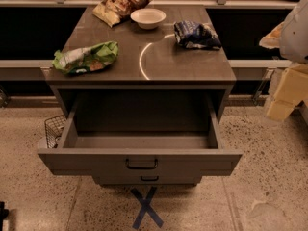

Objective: Place blue chip bag into paper bowl

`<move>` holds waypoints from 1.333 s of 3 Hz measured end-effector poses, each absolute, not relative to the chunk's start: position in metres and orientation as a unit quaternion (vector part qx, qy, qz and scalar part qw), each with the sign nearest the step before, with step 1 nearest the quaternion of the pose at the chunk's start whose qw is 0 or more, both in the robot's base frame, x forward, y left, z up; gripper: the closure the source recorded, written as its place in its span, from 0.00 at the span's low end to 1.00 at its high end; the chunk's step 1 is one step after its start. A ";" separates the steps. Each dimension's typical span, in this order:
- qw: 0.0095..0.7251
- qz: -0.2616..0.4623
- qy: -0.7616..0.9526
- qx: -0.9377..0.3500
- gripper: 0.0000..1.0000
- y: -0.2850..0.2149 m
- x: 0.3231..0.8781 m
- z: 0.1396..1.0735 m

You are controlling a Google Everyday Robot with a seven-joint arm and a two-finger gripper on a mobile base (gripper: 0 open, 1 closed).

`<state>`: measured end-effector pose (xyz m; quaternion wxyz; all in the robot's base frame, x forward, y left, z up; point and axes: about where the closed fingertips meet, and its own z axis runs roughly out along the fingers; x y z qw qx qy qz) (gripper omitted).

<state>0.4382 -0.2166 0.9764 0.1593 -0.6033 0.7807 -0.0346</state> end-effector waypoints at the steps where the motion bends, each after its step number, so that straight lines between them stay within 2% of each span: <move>1: 0.159 -0.035 0.781 -0.603 0.00 -0.217 0.438 0.976; 2: 0.204 -0.025 0.791 -0.575 0.00 -0.220 0.452 0.977; 3: 0.299 0.033 0.822 -0.484 0.00 -0.223 0.480 0.975; 4: 0.371 0.094 0.826 -0.415 0.00 -0.203 0.514 0.969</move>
Offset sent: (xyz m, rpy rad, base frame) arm 0.0862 -0.0390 0.0176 0.4904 -0.3413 -0.3135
